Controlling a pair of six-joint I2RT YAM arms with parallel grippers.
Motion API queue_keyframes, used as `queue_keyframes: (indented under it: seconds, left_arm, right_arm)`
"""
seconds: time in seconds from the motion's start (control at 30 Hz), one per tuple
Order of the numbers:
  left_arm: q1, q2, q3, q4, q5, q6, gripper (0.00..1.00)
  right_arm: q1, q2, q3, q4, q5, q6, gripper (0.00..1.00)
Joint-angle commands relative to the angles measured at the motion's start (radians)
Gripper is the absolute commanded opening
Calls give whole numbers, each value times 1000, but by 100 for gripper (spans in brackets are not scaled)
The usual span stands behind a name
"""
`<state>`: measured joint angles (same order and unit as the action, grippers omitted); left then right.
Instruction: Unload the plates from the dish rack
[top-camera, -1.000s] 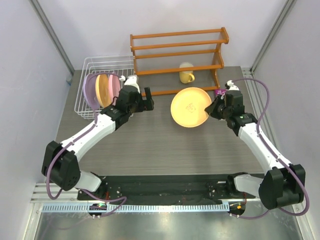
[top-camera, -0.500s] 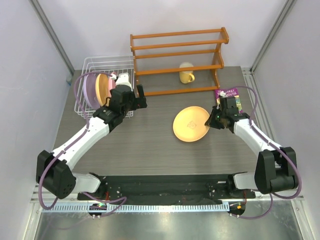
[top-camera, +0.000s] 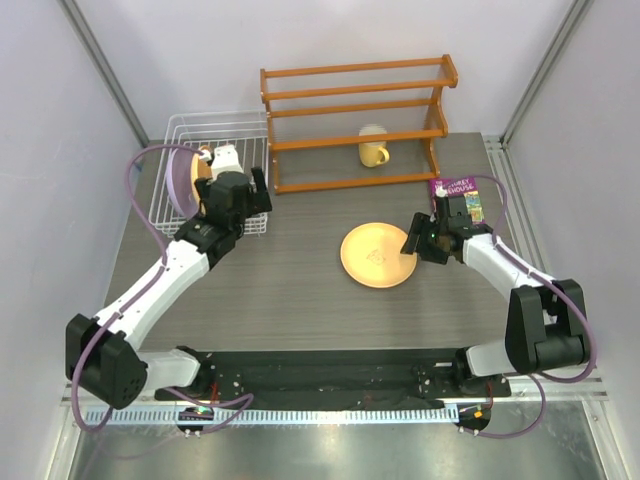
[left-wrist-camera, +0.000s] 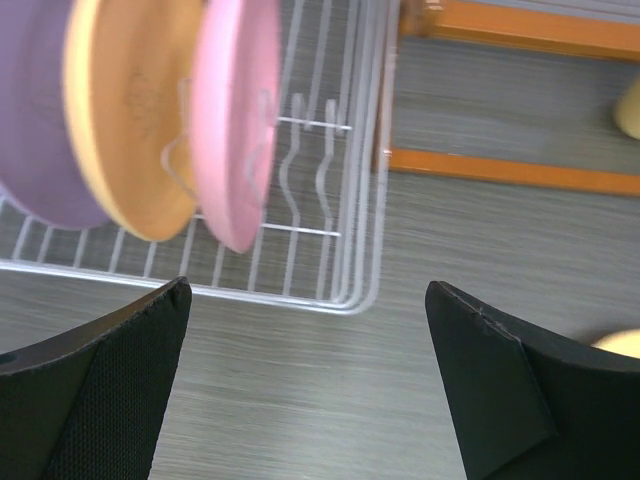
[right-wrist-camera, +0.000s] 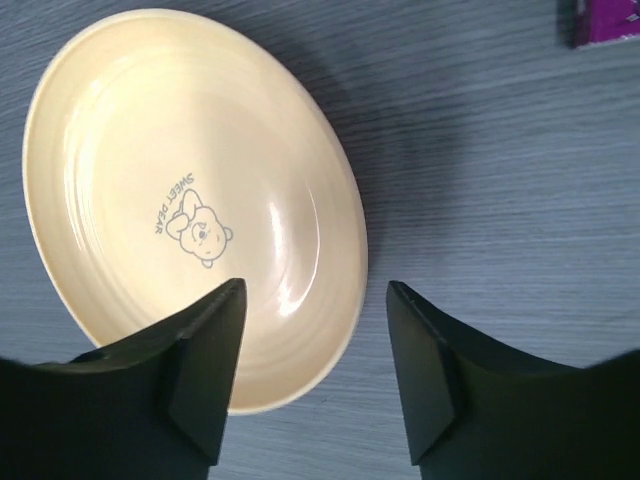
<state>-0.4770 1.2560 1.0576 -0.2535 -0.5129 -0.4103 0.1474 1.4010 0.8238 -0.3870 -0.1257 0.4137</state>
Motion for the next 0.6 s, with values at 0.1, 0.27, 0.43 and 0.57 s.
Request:
queue_keyframes:
  seconds: [0.1,0.27,0.43,0.57]
  left_arm:
    - [126,121,31,78,-133,70,100]
    - [130,241,126,117,-197,154,99]
    - [130,379,221,129,-272,232,93]
    - [130,447,258,131,-374,272,66]
  right_arm:
    - [-3,-103,78,-96,216,-45,69]
    - [-3,-151,101,-119,238,-55,69]
    - [-3,-149,106,-125,244,-53,70]
    - [-3,-135,97,-122,248,-53,68]
